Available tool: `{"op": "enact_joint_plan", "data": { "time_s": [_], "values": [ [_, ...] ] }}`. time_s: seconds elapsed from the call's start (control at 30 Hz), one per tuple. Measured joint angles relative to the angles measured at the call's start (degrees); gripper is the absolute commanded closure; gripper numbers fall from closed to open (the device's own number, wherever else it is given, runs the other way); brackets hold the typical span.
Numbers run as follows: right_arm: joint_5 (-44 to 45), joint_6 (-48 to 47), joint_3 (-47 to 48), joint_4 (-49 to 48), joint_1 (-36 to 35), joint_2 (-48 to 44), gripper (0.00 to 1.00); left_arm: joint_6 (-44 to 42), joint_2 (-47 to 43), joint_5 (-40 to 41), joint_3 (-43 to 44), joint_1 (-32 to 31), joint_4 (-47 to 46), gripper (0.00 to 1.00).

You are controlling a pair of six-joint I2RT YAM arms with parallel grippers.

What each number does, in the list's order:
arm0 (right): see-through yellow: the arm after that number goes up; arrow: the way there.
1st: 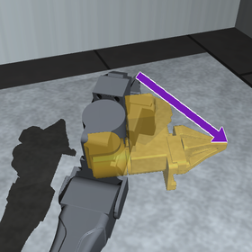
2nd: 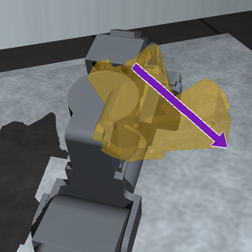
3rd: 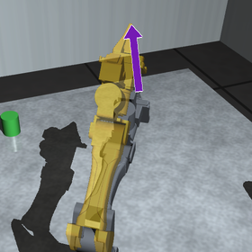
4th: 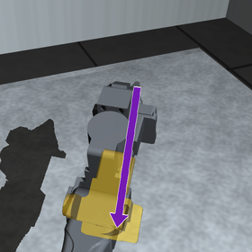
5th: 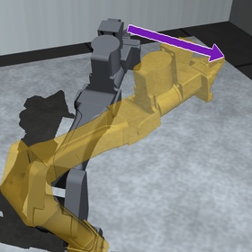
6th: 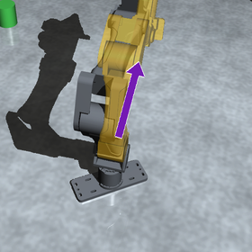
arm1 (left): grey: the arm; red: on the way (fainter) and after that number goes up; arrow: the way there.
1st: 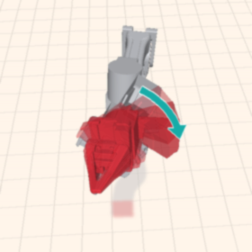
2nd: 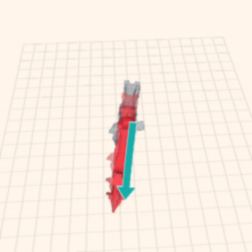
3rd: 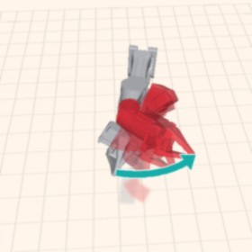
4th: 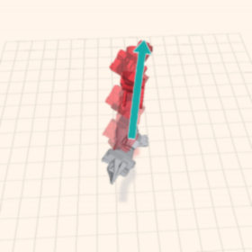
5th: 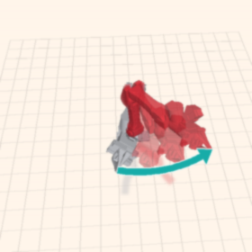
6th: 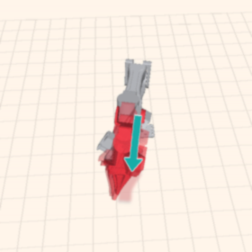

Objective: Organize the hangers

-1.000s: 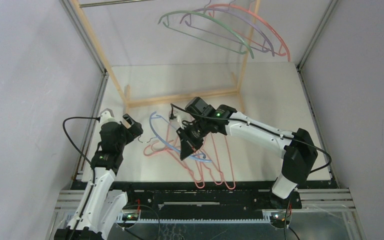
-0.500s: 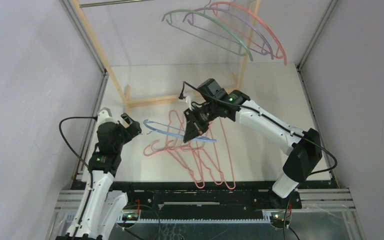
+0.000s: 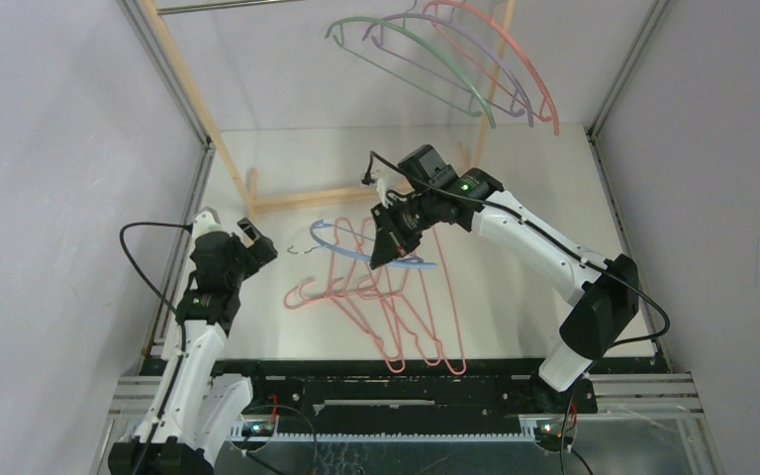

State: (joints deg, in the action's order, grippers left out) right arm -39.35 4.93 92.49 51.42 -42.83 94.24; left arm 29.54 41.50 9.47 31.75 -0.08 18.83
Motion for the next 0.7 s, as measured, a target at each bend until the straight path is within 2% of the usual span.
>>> {"op": "enact_joint_plan", "data": {
  "time_s": [0.3, 0.53, 0.7],
  "values": [
    [0.5, 2.5, 1.1, -0.5, -3.2, -0.1, 1.0, 0.0, 3.3, 0.0, 0.5, 0.3, -1.6, 0.01],
    [1.6, 4.2, 9.4, 1.7, 1.8, -0.6, 1.0, -0.9, 3.4, 0.9, 0.3, 1.3, -2.0, 0.0],
    [3.3, 6.5, 11.5, -0.5, 5.3, -5.3, 1.0, -1.1, 3.4, 0.9, -0.2, 1.8, -2.0, 0.01]
  ]
}}
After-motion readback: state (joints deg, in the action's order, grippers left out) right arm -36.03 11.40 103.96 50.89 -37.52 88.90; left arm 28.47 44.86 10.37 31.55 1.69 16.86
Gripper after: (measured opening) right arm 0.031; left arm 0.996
